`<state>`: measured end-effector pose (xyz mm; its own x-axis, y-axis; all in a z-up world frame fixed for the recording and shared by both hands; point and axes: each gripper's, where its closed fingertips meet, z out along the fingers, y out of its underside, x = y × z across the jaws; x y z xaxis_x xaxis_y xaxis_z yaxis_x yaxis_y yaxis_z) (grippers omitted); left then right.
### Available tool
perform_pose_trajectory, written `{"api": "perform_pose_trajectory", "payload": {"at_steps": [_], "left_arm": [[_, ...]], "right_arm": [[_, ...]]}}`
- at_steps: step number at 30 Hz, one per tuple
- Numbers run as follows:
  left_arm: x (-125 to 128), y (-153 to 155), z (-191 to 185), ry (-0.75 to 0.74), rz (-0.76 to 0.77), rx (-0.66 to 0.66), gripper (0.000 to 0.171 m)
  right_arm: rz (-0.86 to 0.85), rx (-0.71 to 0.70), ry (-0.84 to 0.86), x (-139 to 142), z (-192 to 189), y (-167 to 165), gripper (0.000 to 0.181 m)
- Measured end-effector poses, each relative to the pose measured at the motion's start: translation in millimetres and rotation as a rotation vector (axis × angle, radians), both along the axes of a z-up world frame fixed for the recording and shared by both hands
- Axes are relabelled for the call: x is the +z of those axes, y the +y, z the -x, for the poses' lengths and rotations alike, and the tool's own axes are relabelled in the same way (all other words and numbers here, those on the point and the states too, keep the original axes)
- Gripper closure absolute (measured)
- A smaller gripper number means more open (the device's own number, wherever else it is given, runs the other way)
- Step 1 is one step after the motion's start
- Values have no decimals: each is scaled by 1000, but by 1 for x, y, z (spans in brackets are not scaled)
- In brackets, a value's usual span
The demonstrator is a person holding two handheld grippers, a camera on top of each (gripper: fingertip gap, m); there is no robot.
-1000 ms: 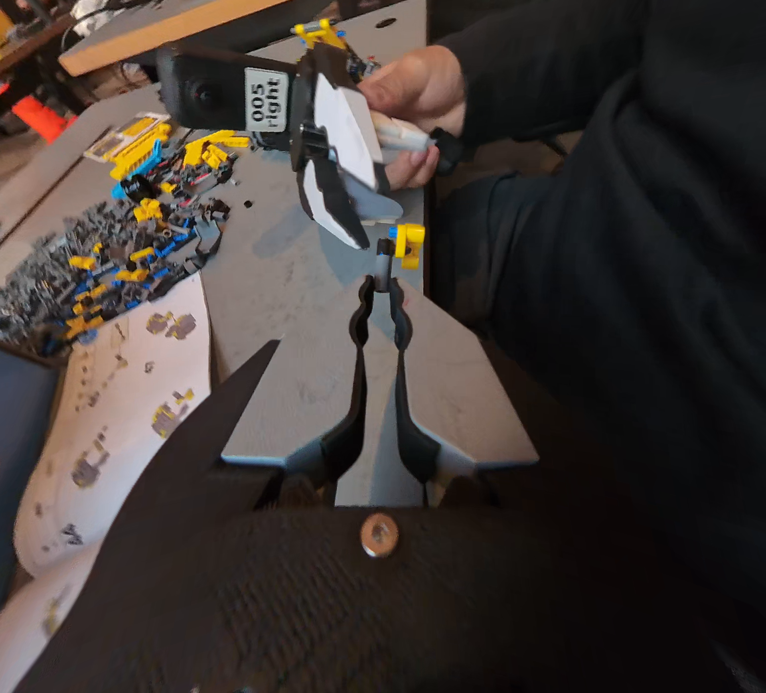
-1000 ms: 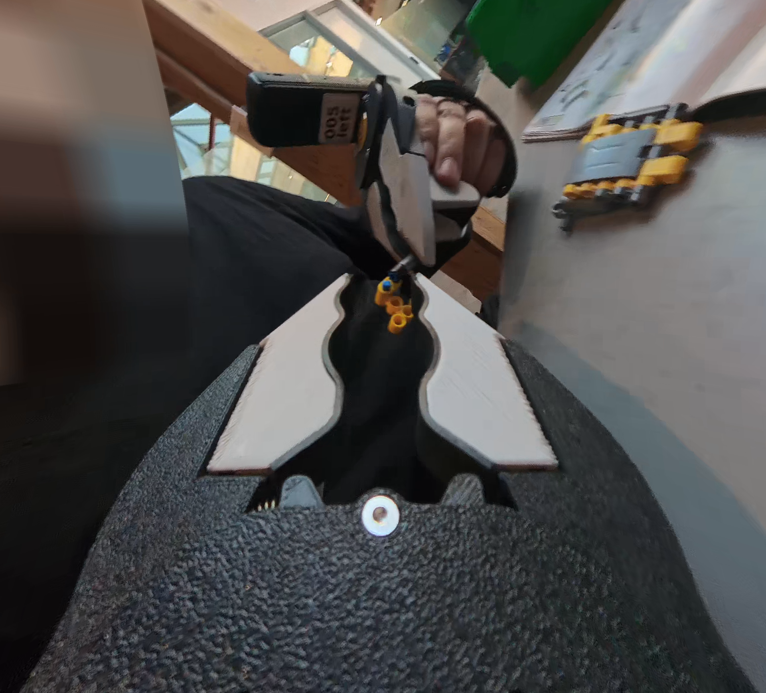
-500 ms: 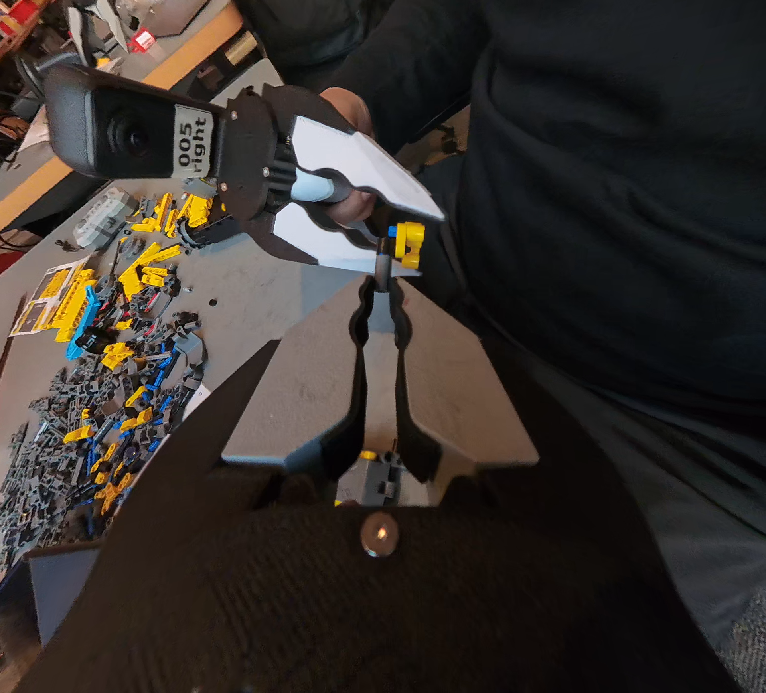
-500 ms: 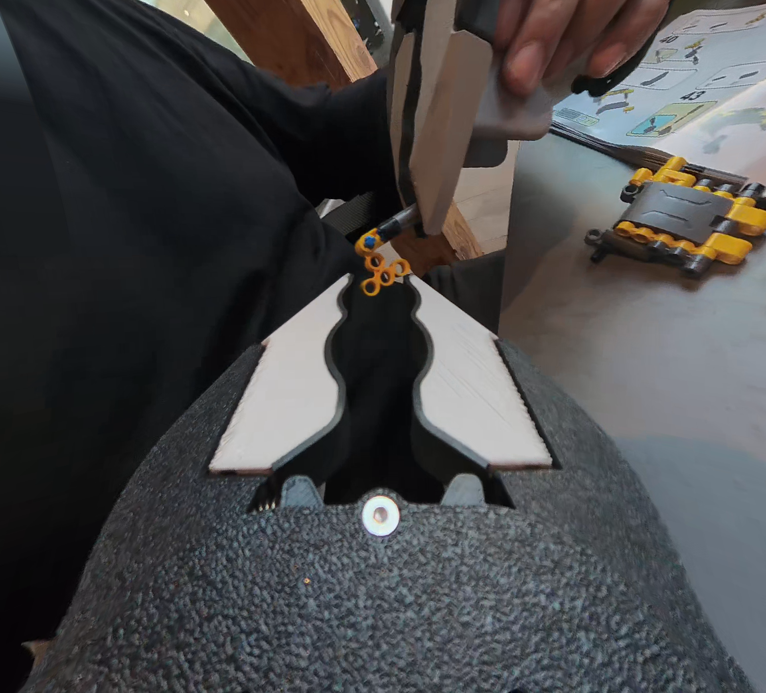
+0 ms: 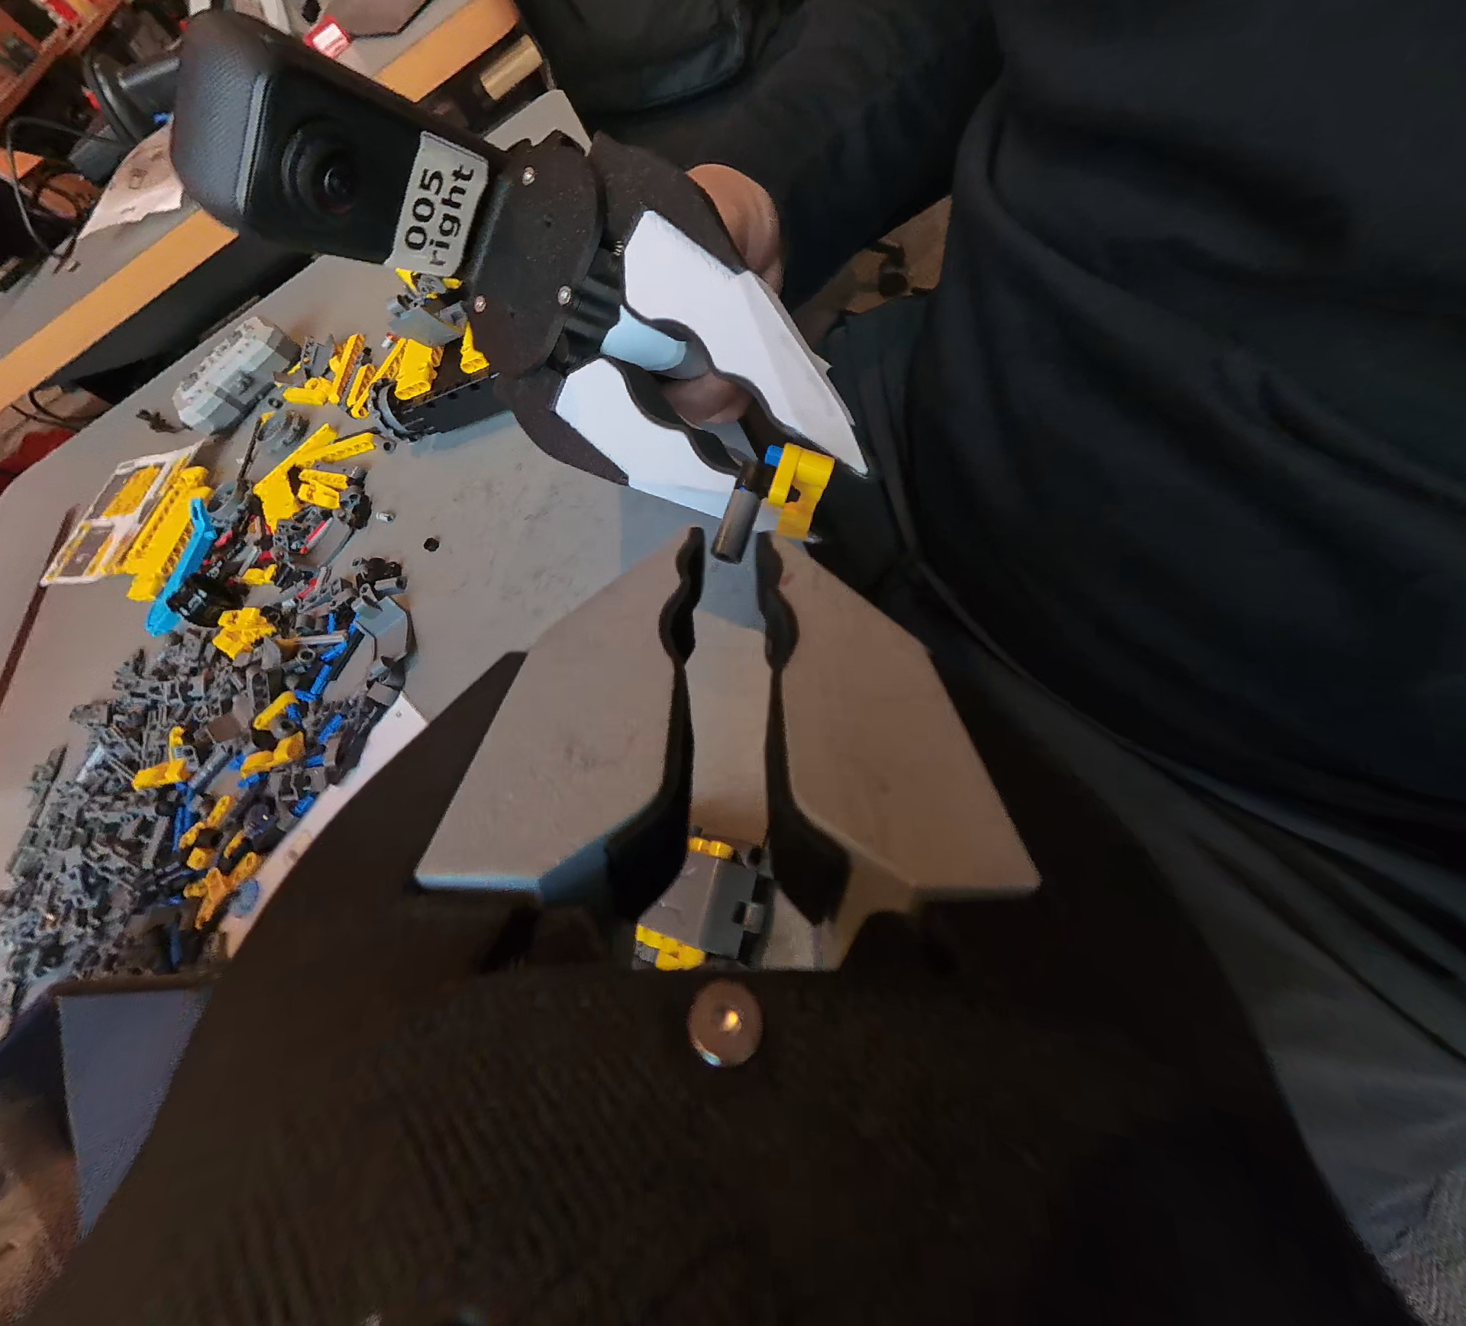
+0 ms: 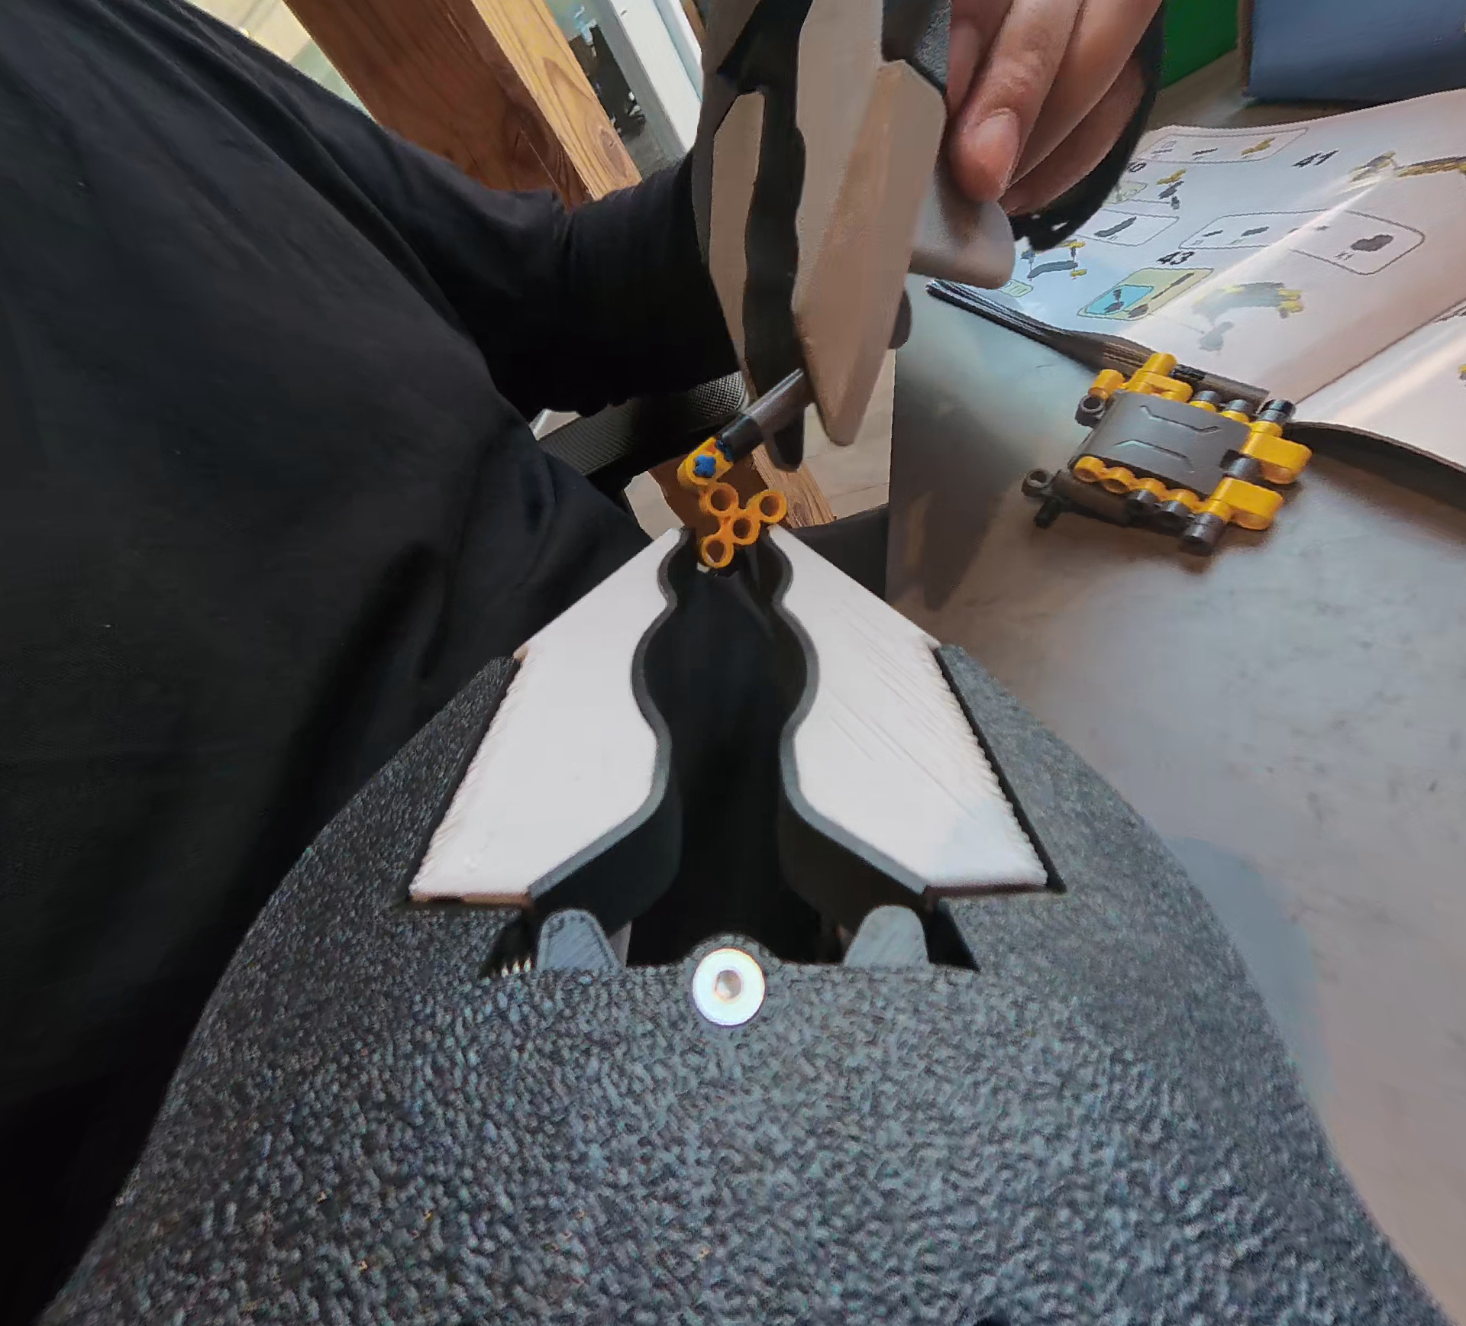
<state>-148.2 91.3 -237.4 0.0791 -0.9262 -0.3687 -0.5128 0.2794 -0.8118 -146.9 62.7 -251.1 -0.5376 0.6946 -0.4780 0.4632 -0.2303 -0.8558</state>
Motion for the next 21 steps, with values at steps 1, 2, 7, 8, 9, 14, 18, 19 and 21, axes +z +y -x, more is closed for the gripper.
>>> {"api": "perform_pose_trajectory", "payload": {"at_steps": [1, 2, 7, 8, 9, 14, 18, 19, 21], "left_arm": [[0, 2, 1, -12, 17, 26, 156], [-1, 5, 2, -22, 27, 58, 154], [-10, 12, 14, -18, 27, 167, 142], [-10, 17, 21, -12, 28, 220, 141], [-8, 22, 29, -23, 25, 284, 141], [-8, 39, 59, -145, 161, 600, 151], [-11, 36, 42, -248, 289, 625, 148], [-9, 35, 37, -266, 300, 620, 148], [-8, 31, 33, -261, 326, 629, 147]], "right_arm": [[8, -6, -2, 0, 1, 1, 167], [17, -14, -4, 0, 2, 2, 167], [57, -79, -26, -2, 8, 11, 167], [58, -116, -34, -3, 10, 16, 167], [59, -160, -42, -4, 12, 24, 167], [76, -424, -96, -15, 19, 67, 168], [-2, -469, -144, -26, 25, 69, 168], [-35, -463, -153, -29, 26, 66, 168], [-94, -450, -168, -33, 29, 60, 168]]}}
